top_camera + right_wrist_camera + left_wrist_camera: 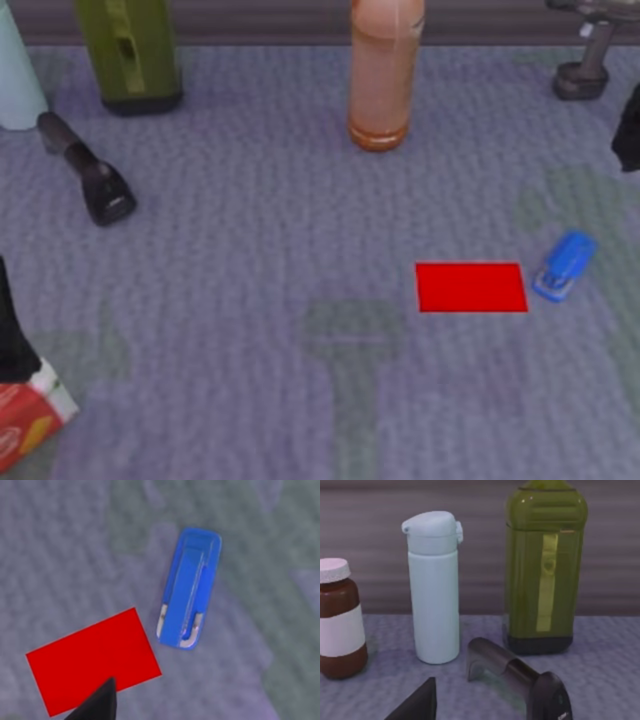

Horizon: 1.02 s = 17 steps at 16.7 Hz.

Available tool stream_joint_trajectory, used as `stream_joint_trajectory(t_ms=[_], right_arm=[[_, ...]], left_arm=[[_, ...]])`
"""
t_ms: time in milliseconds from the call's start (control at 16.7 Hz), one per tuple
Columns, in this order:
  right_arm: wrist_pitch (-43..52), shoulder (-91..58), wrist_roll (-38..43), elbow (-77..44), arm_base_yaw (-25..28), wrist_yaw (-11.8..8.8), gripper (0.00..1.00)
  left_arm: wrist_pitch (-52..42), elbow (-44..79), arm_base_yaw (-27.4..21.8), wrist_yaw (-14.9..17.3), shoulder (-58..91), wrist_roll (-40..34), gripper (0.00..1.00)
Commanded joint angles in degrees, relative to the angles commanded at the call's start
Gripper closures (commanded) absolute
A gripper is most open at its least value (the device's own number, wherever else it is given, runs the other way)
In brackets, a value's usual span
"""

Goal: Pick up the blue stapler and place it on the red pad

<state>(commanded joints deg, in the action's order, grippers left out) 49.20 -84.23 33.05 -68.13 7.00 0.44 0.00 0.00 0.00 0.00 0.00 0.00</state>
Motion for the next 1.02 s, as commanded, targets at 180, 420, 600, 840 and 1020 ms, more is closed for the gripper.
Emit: stream_joint_trajectory(t_ms=[180, 420, 600, 840, 1020], right_arm=[[8.9, -15.1, 6.1, -12.3, 1.4, 0.0, 0.00], [17.2, -28.9, 12.2, -25.4, 2.7, -0.3, 0.00], [20.2, -34.6, 14.7, -30.9, 3.3, -0.6, 0.00], [20.7, -35.6, 15.1, -31.9, 3.4, -0.6, 0.00], [20.4, -35.5, 15.0, -31.6, 3.1, -0.6, 0.00]], left_arm=[[0.0, 0.0, 0.0, 0.0, 0.0, 0.0, 0.00], [0.0, 0.0, 0.0, 0.0, 0.0, 0.0, 0.00], [0.0, 0.0, 0.0, 0.0, 0.0, 0.0, 0.00], [0.0, 0.0, 0.0, 0.0, 0.0, 0.0, 0.00], [0.0, 0.0, 0.0, 0.0, 0.0, 0.0, 0.00]])
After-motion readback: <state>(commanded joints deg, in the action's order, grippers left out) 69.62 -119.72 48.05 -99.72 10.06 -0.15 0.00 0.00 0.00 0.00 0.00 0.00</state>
